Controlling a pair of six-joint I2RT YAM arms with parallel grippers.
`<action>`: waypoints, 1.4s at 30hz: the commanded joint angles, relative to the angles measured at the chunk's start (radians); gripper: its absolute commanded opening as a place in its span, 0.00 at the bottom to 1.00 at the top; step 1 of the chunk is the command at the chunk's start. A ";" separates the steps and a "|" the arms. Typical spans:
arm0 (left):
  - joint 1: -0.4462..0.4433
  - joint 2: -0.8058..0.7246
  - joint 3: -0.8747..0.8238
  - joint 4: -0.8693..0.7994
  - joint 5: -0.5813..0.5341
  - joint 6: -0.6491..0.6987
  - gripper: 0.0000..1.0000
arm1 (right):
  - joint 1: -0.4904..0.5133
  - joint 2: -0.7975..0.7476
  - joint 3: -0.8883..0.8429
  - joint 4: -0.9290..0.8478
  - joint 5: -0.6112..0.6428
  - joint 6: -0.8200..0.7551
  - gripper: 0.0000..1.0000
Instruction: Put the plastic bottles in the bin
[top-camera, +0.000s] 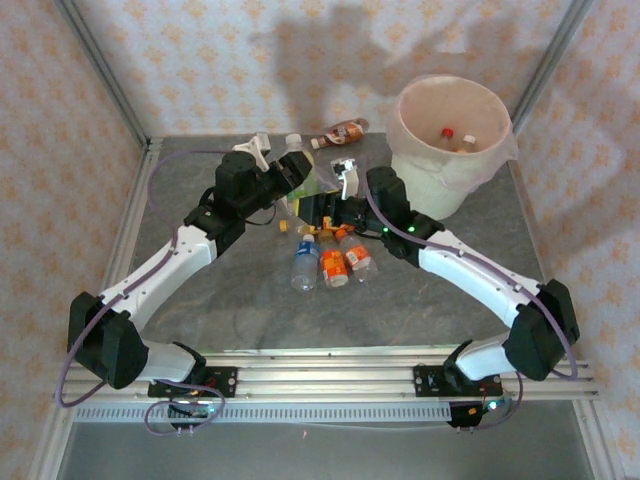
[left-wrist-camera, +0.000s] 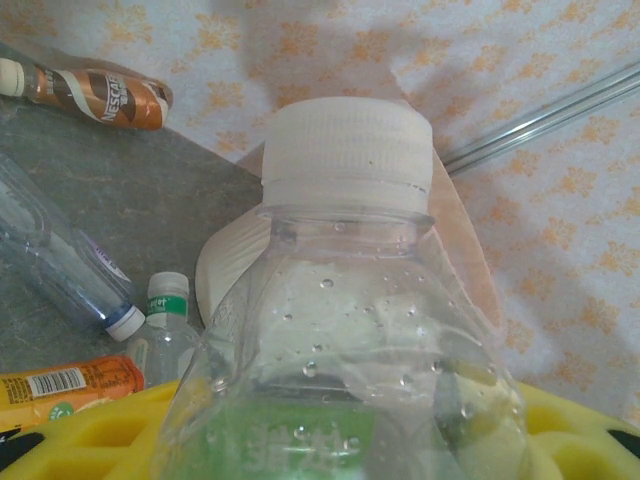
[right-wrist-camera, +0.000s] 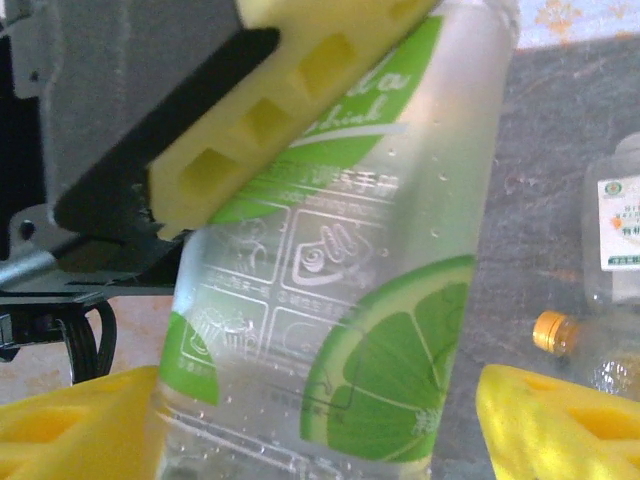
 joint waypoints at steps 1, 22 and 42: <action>-0.017 -0.009 0.000 0.064 0.020 -0.015 0.43 | 0.007 0.017 0.043 0.034 0.027 -0.009 0.77; -0.034 0.036 0.051 0.006 0.053 -0.017 0.65 | 0.008 -0.007 0.051 -0.055 0.061 -0.096 0.50; -0.032 -0.178 -0.036 -0.090 -0.178 0.014 1.00 | 0.000 -0.079 0.084 -0.346 0.359 -0.199 0.42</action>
